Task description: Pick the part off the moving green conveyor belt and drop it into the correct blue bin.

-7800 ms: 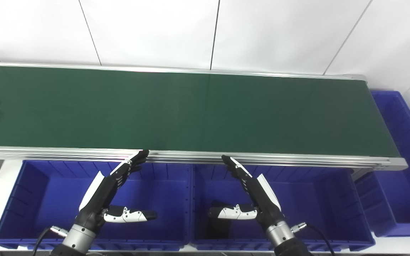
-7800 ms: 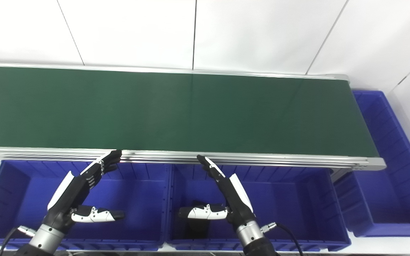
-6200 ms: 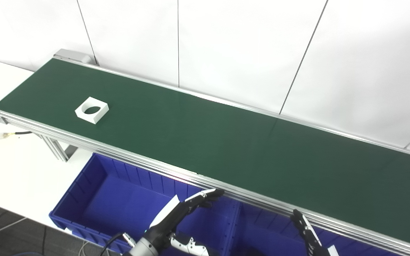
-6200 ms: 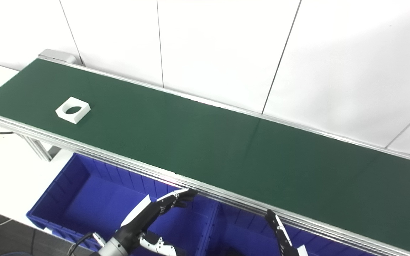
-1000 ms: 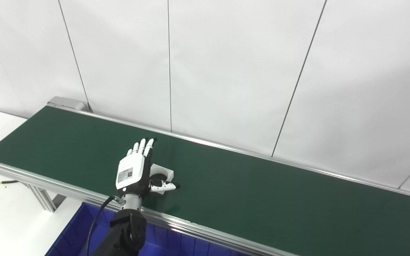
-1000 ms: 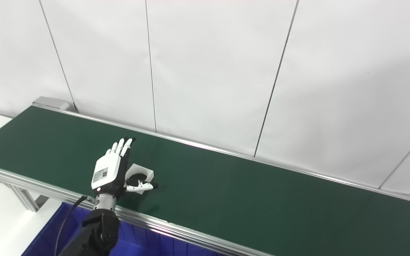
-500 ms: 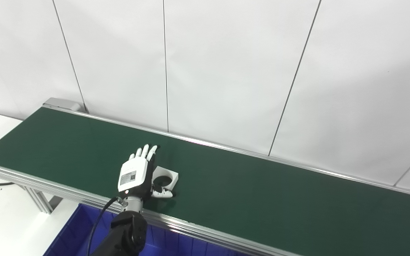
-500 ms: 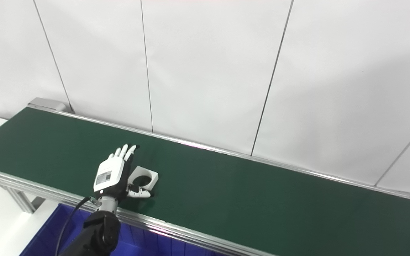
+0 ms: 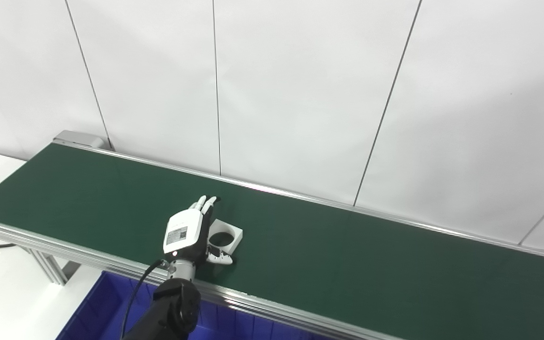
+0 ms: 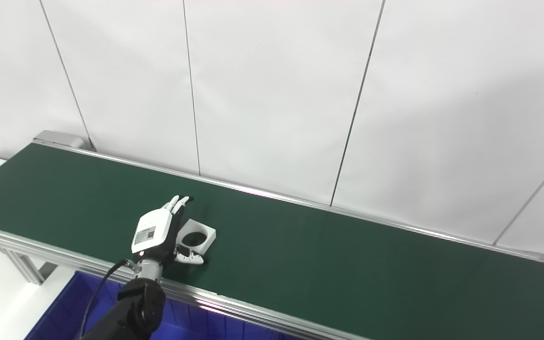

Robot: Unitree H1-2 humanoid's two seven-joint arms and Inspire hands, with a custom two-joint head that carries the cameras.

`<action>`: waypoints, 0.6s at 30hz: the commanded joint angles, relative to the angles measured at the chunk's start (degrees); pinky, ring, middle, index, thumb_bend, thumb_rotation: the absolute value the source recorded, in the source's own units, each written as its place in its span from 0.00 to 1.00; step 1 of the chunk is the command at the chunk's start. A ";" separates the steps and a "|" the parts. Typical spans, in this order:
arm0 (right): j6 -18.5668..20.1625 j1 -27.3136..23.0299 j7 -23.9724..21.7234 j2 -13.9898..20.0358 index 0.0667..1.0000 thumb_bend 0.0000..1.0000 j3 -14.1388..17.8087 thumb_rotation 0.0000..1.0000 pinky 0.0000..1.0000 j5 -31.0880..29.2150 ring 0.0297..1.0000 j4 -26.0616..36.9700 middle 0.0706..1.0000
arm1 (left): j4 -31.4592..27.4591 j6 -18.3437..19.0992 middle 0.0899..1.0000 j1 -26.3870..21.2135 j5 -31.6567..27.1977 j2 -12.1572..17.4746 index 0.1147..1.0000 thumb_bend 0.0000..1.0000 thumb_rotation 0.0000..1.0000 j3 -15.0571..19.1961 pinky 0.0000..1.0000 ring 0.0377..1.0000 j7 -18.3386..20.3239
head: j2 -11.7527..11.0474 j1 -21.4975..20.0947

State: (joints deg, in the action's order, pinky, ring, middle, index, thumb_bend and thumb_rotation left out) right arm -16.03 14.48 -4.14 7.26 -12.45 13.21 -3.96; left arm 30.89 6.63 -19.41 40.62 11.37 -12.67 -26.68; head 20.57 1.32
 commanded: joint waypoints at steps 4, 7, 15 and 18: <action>-3.09 0.10 0.72 -0.07 0.87 0.97 0.07 0.24 0.80 0.09 0.85 1.59 0.86 | 0.66 -2.80 0.92 -3.65 -2.52 -0.83 0.87 0.71 0.03 0.70 0.71 0.84 -1.16 | 0.31 -0.04; -2.47 0.24 0.62 -0.13 0.87 0.97 0.12 0.24 0.81 -0.11 0.86 1.96 0.87 | 0.50 -3.04 0.93 -4.17 -3.91 -1.29 0.88 0.71 0.05 0.68 0.71 0.83 0.05 | 0.40 -0.08; -2.24 0.36 0.78 -0.38 0.87 0.97 0.09 0.24 0.79 0.09 0.86 2.40 0.86 | 1.05 -3.58 0.87 -5.52 -5.48 -1.34 0.81 0.67 0.02 -0.38 0.72 0.81 3.82 | 0.70 -0.42; -2.37 0.53 0.86 -0.44 0.86 0.96 0.09 0.24 0.79 0.15 0.85 2.69 0.87 | 1.55 -4.33 0.83 -6.22 -6.16 -1.03 0.76 0.64 0.00 -0.92 0.72 0.80 6.04 | 0.80 -0.47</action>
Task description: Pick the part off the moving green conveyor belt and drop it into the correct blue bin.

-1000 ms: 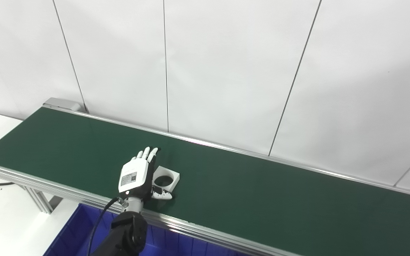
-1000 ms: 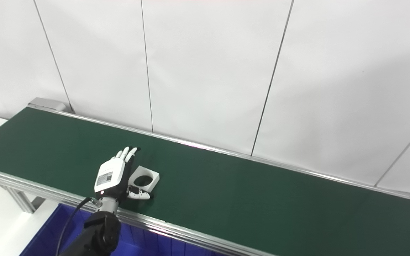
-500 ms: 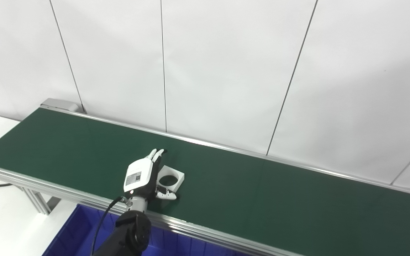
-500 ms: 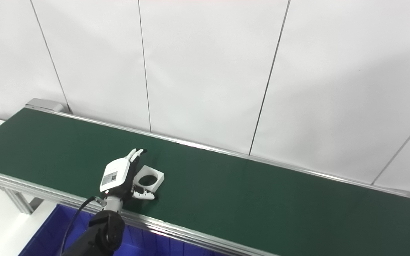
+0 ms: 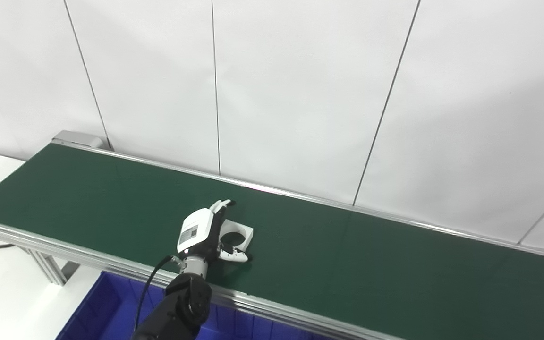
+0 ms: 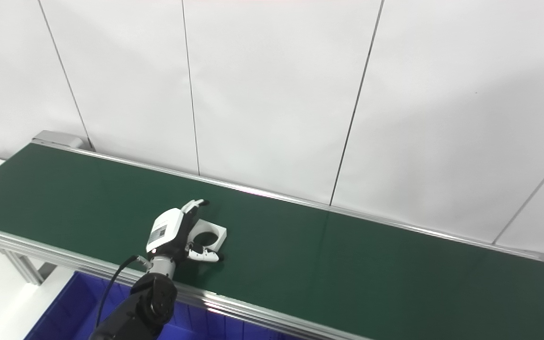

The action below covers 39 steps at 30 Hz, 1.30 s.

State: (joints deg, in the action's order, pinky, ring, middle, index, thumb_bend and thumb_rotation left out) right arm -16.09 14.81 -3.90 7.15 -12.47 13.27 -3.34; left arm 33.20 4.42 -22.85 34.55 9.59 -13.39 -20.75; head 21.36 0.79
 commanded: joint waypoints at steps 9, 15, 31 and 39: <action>-2.15 0.43 0.85 -0.66 0.87 0.96 0.01 0.26 0.77 0.43 0.85 2.41 0.87 | 0.05 -0.09 0.45 -5.00 1.00 1.03 0.56 0.50 0.00 -3.08 0.30 0.40 5.02 | 0.22 -0.25; -2.22 0.65 0.88 -1.01 0.86 0.95 0.18 0.23 0.78 0.17 0.86 2.69 0.87 | -0.70 2.53 0.45 -5.06 4.32 2.36 0.47 0.50 0.00 -6.32 0.30 0.38 7.53 | 0.25 -0.15; -3.12 -0.19 1.52 -1.03 0.86 0.95 0.42 0.24 0.78 0.86 0.85 1.68 0.86 | -3.17 4.12 0.41 -3.34 5.17 5.21 0.46 0.49 0.00 -8.37 0.29 0.34 10.58 | -0.05 0.05; -4.15 -0.67 1.94 -0.91 0.86 0.95 0.28 0.25 0.78 0.90 0.85 0.56 0.86 | -2.97 0.28 0.40 -2.42 4.35 5.24 0.45 0.50 0.00 -6.66 0.30 0.37 7.35 | -0.28 0.00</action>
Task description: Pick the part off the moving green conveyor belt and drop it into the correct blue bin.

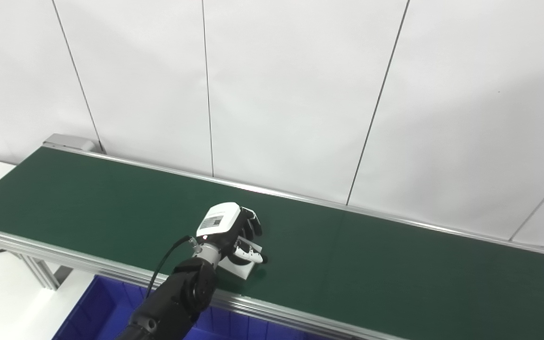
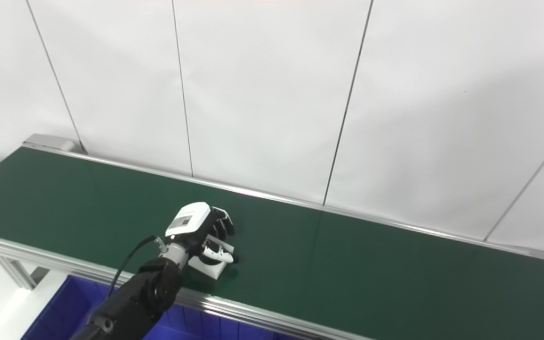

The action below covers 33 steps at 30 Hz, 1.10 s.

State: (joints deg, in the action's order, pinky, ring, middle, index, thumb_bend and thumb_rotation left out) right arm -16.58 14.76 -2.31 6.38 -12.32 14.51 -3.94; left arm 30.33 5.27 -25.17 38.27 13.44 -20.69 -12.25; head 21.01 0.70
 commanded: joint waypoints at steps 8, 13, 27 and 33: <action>-2.87 -0.83 0.07 -0.13 0.87 0.95 -0.16 0.25 0.78 -0.75 0.85 1.20 0.87 | -1.69 -5.06 0.41 0.27 -0.83 1.51 0.44 0.50 0.00 3.06 0.34 0.39 -3.35 | -0.10 0.03; -2.50 -0.95 0.38 -0.44 0.87 0.96 -0.16 0.24 0.78 -0.55 0.85 1.16 0.86 | -6.44 -4.49 0.40 0.86 -2.41 1.37 0.45 0.50 0.00 5.23 0.34 0.39 -1.59 | -0.11 -0.10; -3.32 -1.54 0.64 -0.41 0.87 0.95 -0.25 0.23 0.80 -0.60 0.85 0.32 0.86 | -21.67 -3.63 0.42 5.75 -4.01 0.04 0.42 0.50 0.00 9.60 0.26 0.42 0.19 | 0.48 -0.34; -3.27 -1.59 1.06 -0.61 0.87 0.95 -0.28 0.22 0.78 0.02 0.85 0.58 0.85 | -27.36 -5.61 0.42 9.80 -5.41 0.06 0.42 0.50 0.00 10.96 0.27 0.43 0.88 | 1.53 -1.34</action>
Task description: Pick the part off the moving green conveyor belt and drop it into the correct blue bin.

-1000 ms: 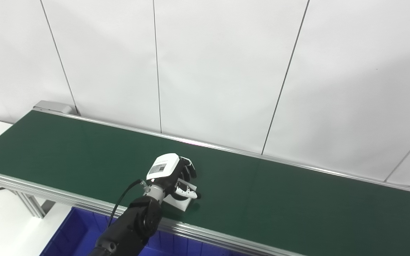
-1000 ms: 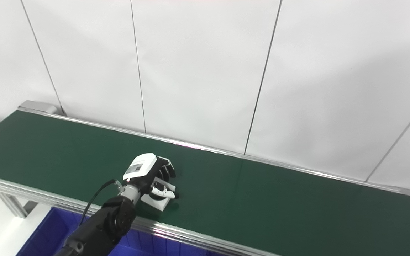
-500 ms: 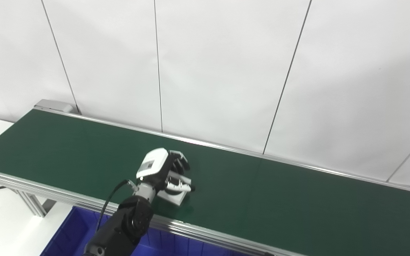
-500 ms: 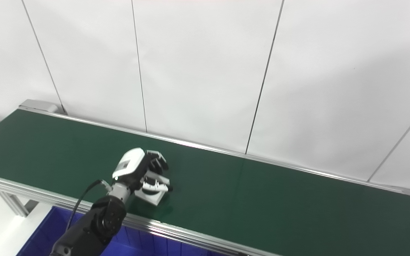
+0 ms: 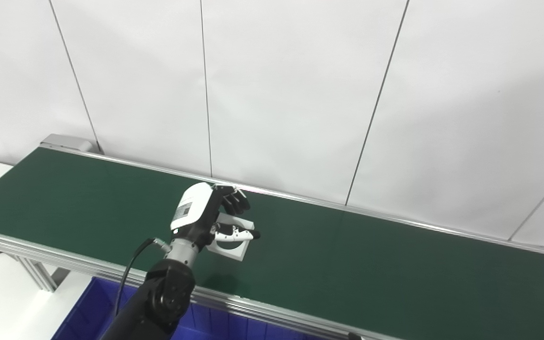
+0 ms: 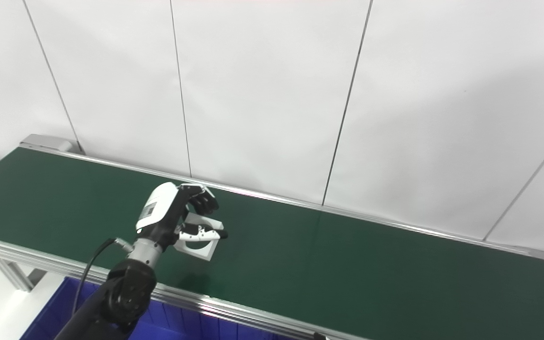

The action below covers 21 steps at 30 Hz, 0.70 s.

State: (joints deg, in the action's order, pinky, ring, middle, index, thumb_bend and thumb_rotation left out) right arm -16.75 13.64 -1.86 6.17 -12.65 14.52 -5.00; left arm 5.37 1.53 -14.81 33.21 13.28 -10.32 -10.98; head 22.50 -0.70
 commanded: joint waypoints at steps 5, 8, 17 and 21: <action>-1.99 -0.23 0.60 -0.61 0.87 0.96 -0.12 0.24 0.80 0.39 0.85 2.94 0.85 | -6.17 -2.01 0.40 3.48 -1.98 0.44 0.42 0.50 0.00 1.28 0.32 0.45 1.39 | 1.46 -0.89; -1.91 -0.08 0.65 -0.80 0.88 0.97 -0.10 0.22 0.80 0.40 0.85 3.55 0.85 | -8.08 -2.76 0.41 6.53 -1.90 0.48 0.42 0.50 0.00 1.31 0.29 0.45 1.41 | 2.88 -1.92; -0.45 0.46 0.26 -1.11 0.88 1.00 0.08 0.20 0.82 0.00 0.86 6.06 0.86 | -10.80 -5.41 0.41 13.36 -3.42 0.01 0.42 0.50 0.00 0.84 0.30 0.45 2.37 | 7.73 -4.33; -0.73 0.69 0.49 -1.19 0.89 1.00 -0.10 0.22 0.84 0.64 0.87 6.36 0.86 | -10.26 -7.53 0.38 15.74 -4.09 -0.18 0.46 0.49 0.00 -0.11 0.32 0.39 2.47 | 8.94 -4.75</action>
State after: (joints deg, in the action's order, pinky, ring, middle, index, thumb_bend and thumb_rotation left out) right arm -16.53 14.38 -1.68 5.45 -12.76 15.09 -0.17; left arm -3.66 -2.95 0.94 29.40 13.31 -10.03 -8.57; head 31.37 -5.54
